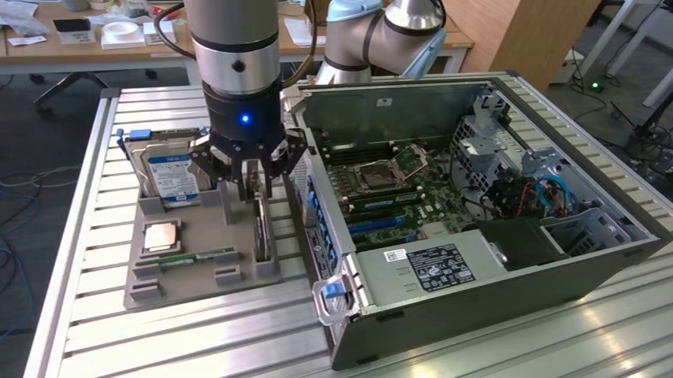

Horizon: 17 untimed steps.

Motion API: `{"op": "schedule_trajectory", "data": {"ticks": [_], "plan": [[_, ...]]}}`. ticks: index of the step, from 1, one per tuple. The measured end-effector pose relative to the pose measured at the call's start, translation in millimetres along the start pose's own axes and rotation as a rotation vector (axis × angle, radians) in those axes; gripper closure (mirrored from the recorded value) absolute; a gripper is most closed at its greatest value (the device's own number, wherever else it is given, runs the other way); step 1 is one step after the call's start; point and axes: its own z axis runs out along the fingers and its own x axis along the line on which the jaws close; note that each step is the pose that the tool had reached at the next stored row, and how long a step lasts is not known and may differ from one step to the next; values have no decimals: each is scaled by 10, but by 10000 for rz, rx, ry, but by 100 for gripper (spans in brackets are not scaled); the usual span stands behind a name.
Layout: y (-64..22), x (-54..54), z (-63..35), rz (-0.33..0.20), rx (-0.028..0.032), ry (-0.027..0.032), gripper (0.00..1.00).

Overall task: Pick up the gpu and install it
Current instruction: 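Pick up the gpu and move the gpu toward the slot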

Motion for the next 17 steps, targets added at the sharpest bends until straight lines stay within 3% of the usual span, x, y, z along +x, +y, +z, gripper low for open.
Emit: {"op": "schedule_trajectory", "data": {"ticks": [13,15,17], "plan": [[25,-3,15,1,-2,-1,58],[80,1,34,0,-5,-1,58],[80,2,34,-1,-4,0,58]]}}
